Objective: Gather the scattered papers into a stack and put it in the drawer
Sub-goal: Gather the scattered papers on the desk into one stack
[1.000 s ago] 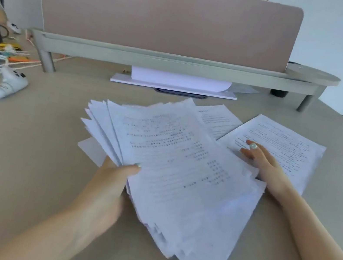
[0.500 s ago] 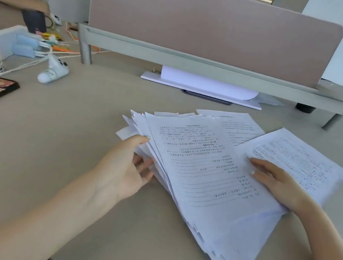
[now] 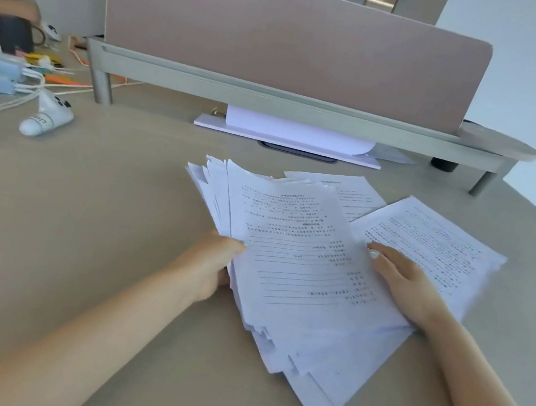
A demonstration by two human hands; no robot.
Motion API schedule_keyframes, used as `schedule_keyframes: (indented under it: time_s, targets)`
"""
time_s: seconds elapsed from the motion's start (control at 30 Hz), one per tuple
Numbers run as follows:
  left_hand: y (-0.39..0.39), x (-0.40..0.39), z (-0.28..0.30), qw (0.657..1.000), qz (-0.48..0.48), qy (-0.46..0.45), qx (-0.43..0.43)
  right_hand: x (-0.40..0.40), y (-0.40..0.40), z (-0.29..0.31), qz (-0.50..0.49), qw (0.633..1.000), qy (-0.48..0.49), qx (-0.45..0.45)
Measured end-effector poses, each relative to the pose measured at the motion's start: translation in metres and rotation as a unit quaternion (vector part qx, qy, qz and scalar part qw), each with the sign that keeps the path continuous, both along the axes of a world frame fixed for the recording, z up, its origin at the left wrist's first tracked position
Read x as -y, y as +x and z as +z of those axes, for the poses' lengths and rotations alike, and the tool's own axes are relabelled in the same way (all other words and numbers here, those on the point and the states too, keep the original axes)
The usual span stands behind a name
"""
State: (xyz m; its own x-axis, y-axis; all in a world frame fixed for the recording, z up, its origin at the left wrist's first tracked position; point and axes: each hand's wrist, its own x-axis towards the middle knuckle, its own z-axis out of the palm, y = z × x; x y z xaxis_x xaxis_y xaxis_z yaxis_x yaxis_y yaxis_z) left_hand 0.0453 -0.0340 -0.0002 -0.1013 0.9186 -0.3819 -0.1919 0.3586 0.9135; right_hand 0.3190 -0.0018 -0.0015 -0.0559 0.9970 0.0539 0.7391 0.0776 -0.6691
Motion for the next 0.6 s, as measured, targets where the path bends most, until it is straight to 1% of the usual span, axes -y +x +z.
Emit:
schedule_keyframes:
  time_s: [0.07, 0.1, 0.17, 0.23, 0.3, 0.37, 0.4, 0.47, 0.53, 0.57, 0.6]
  targets:
    - [-0.016, -0.004, -0.001, 1.000, 0.022, 0.014, -0.001, 0.003, 0.002, 0.002, -0.045, 0.997, -0.002, -0.056]
    - [-0.028, -0.005, 0.001, 0.999, 0.037, 0.028, -0.013, 0.004, 0.003, 0.003, -0.058, 0.997, 0.001, -0.048]
    - [-0.054, -0.006, 0.006, 0.996, 0.068, 0.054, -0.033, 0.000, 0.008, -0.002, -0.062, 0.998, -0.009, 0.033]
    - [-0.079, -0.002, 0.014, 0.992, 0.083, 0.085, -0.031, -0.003, 0.011, -0.005, -0.033, 0.995, -0.034, 0.088]
    - [-0.094, 0.000, 0.023, 0.991, 0.089, 0.104, -0.012, -0.007, 0.009, -0.007, 0.012, 0.995, -0.028, 0.093]
    - [-0.096, -0.002, 0.029, 0.991, 0.088, 0.104, 0.011, -0.001, -0.004, -0.002, 0.066, 0.993, -0.008, 0.094]
    - [-0.094, -0.005, 0.030, 0.991, 0.084, 0.099, 0.030, 0.004, -0.011, 0.002, 0.095, 0.992, 0.006, 0.085]
    - [-0.081, -0.011, 0.032, 0.992, 0.063, 0.090, 0.067, 0.015, -0.028, 0.009, 0.145, 0.988, 0.033, 0.037]
    - [-0.065, -0.017, 0.031, 0.991, 0.033, 0.092, 0.094, 0.027, -0.043, 0.011, 0.185, 0.983, 0.007, -0.020]
    - [-0.056, -0.018, 0.031, 0.990, 0.014, 0.094, 0.101, 0.030, -0.047, 0.009, 0.187, 0.981, -0.009, -0.051]
    - [-0.050, -0.020, 0.028, 0.991, 0.003, 0.095, 0.099, 0.030, -0.047, 0.006, 0.166, 0.983, -0.019, -0.078]
